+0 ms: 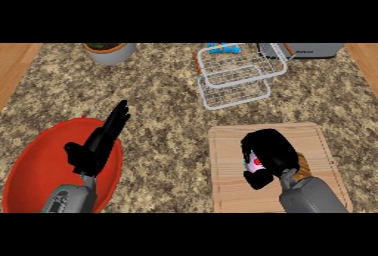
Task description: Pick the cupcake from the cutting board and place it in the tiered basket
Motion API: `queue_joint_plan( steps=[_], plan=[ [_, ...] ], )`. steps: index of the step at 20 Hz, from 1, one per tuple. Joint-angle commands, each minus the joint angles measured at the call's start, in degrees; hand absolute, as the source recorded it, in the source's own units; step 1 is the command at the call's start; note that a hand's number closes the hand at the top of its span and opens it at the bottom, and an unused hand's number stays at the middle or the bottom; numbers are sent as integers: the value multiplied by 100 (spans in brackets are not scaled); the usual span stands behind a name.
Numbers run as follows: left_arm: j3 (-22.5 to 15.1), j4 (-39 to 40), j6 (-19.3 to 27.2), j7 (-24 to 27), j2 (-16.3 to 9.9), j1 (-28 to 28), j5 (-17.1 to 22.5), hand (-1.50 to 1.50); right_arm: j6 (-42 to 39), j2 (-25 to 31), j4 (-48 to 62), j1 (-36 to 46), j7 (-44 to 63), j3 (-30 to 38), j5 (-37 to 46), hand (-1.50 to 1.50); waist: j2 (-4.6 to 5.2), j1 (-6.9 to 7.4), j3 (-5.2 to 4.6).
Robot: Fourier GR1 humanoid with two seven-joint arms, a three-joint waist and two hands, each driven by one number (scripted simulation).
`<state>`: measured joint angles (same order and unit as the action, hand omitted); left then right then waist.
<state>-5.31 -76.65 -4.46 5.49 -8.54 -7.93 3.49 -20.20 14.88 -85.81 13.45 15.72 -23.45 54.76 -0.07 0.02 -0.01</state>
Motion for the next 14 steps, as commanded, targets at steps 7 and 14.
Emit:
queue_joint_plan(
  steps=[7,14],
  plan=[
    [-65,-73,2,-62,85,-190,-108,0,316,2422,1898,663,-2427,2232,-707,150,169,124,50],
    [-10,115,-132,131,57,-51,-44,0,738,2878,3767,1464,-4288,3367,-1609,150,126,226,31]
  ],
)
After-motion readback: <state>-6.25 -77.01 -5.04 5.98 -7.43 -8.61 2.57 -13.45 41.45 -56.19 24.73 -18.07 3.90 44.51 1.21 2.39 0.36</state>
